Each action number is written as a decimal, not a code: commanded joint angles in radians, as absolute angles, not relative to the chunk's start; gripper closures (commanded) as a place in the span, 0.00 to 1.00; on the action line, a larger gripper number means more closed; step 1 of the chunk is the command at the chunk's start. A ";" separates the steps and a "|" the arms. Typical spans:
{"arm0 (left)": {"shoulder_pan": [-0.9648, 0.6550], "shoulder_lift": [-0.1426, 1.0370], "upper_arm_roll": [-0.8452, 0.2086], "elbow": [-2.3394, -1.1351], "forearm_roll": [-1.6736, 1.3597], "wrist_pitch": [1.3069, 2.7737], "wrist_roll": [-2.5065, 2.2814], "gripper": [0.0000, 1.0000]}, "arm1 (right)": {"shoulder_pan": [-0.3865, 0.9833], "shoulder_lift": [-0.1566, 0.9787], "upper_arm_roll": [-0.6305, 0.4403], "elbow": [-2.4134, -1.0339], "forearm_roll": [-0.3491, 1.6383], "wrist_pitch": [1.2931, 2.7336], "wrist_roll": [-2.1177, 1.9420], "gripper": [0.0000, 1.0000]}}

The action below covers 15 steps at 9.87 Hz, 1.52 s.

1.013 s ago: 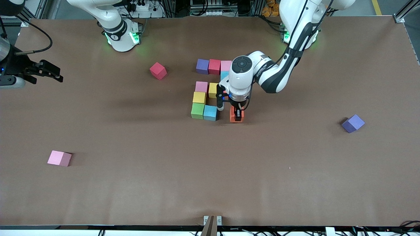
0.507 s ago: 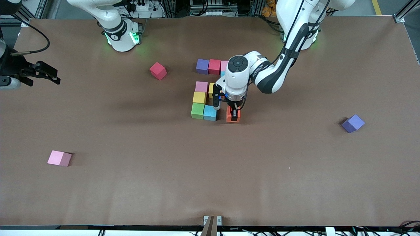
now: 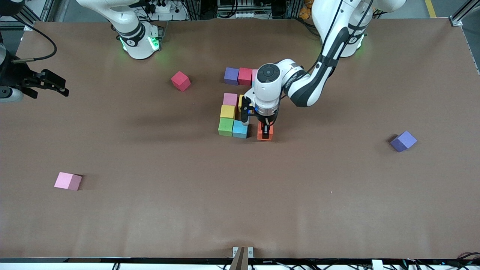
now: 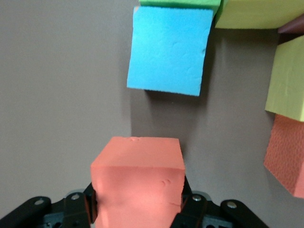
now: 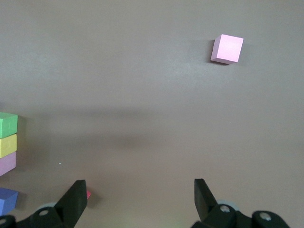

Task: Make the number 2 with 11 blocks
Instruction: 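Lower the orange cube beside the cyan cube with the left gripper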

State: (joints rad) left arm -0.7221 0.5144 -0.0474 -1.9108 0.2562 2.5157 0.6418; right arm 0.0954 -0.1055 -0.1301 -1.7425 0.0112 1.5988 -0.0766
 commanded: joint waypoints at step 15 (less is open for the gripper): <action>-0.907 0.624 0.086 -1.796 0.135 2.476 0.649 1.00 | -0.014 -0.104 -0.008 -1.730 -0.009 1.565 -0.015 0.00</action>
